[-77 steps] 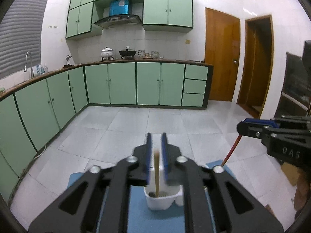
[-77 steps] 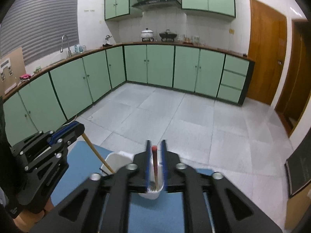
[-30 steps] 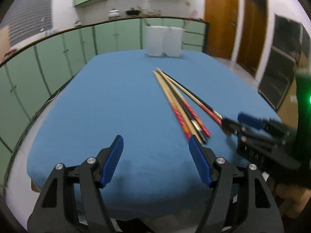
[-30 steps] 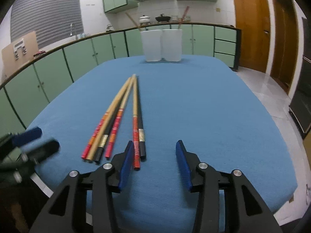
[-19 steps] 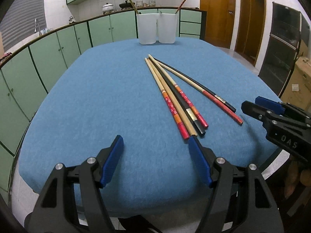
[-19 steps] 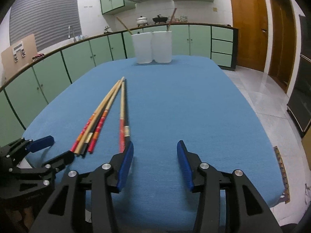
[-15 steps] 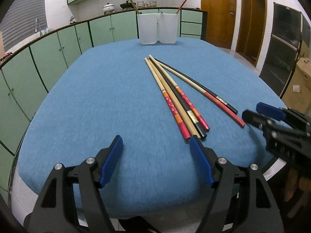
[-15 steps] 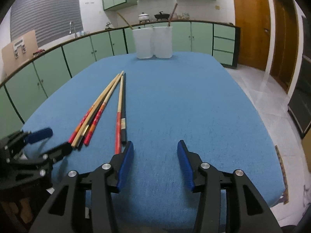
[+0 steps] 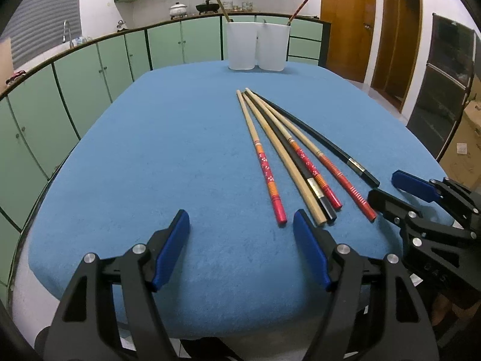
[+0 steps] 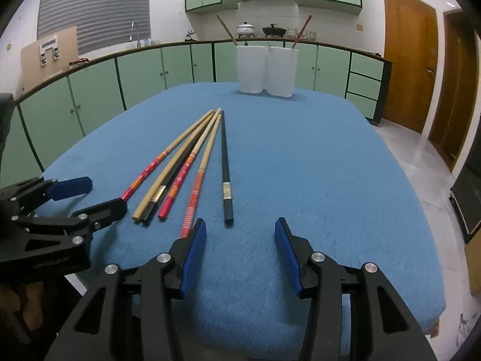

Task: Organize utensils
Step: 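Reach the left tool to a red chopstick while the right tool reaches a black chopstick, then lift the red chopstick with the left tool while the right tool lifts the black chopstick toward the holder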

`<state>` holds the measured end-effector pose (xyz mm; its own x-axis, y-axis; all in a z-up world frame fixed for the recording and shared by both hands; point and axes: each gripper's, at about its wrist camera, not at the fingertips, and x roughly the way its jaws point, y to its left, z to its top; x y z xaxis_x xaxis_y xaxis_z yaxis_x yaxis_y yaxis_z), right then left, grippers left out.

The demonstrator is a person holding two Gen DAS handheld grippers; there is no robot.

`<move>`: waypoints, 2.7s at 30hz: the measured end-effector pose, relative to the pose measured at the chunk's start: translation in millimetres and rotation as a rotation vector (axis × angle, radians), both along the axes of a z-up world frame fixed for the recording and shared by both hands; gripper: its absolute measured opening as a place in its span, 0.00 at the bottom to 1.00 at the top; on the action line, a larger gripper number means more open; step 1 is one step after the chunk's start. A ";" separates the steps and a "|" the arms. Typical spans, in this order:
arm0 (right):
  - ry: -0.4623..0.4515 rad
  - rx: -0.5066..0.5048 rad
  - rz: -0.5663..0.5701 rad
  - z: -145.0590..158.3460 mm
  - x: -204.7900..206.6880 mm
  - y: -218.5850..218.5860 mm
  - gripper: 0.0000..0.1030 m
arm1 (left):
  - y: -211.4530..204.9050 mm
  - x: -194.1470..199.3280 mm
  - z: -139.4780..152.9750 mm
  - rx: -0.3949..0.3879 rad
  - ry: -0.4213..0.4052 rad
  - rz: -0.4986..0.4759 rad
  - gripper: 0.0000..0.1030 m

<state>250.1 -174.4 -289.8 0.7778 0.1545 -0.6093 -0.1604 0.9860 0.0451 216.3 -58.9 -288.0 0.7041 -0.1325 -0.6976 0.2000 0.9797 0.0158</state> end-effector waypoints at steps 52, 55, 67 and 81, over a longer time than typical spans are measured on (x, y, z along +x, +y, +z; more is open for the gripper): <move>-0.168 0.085 -0.078 96.8 -46.7 -32.2 0.06 | 36.6 -28.1 104.3 -0.143 -0.149 0.050 0.05; -0.192 0.083 -0.067 119.7 -47.3 -30.9 0.06 | 37.3 -30.0 121.8 -0.150 -0.179 0.046 0.05; -0.235 0.049 -0.019 184.8 -31.9 -29.4 0.06 | 42.4 -26.5 178.6 -0.169 -0.266 0.023 0.05; -0.116 0.031 0.055 215.0 26.7 -33.4 0.06 | 45.7 8.0 194.7 -0.164 -0.236 -0.032 0.05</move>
<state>276.8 -207.7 -74.8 0.8326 0.2164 -0.5098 -0.2203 0.9740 0.0535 224.4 -13.2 -93.4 0.8380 -0.2548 -0.4824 0.2405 0.9662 -0.0925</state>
